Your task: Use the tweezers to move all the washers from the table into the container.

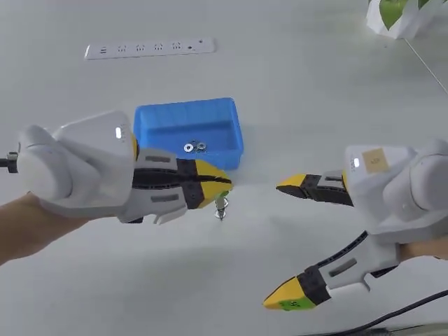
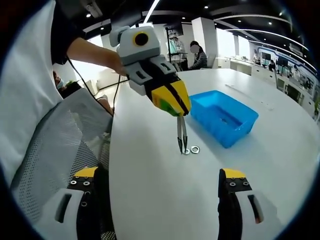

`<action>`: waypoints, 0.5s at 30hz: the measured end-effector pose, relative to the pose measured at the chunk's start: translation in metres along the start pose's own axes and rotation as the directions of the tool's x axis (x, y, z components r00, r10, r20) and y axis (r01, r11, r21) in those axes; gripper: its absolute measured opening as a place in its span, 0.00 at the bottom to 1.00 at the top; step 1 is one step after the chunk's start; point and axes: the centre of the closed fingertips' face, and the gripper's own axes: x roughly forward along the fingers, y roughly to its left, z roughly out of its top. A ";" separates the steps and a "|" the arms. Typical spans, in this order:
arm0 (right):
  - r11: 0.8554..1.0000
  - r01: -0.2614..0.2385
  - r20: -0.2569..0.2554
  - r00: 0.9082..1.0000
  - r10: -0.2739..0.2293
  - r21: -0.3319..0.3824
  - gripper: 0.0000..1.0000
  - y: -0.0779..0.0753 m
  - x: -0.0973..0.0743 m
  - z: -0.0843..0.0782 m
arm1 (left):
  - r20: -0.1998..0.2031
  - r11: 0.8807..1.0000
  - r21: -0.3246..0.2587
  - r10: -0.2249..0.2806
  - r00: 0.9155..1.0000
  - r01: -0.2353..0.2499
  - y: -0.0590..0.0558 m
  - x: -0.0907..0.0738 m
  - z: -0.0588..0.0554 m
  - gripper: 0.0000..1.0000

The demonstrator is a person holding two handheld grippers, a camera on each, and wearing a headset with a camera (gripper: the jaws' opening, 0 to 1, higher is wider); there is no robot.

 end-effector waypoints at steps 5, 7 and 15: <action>1.000 -0.008 -0.004 1.000 0.008 -0.008 0.98 -0.001 0.005 0.003 | 0.002 1.000 -0.013 0.000 1.000 0.000 0.001 0.000 0.000 0.05; 1.000 -0.014 -0.008 1.000 0.014 -0.020 0.98 -0.002 0.008 0.005 | 0.004 1.000 -0.017 -0.006 1.000 0.006 0.000 0.001 0.000 0.05; 0.996 -0.050 -0.016 0.999 0.049 -0.068 0.89 -0.012 0.029 0.016 | 0.005 0.999 -0.025 -0.029 1.000 0.029 -0.002 0.002 0.000 0.05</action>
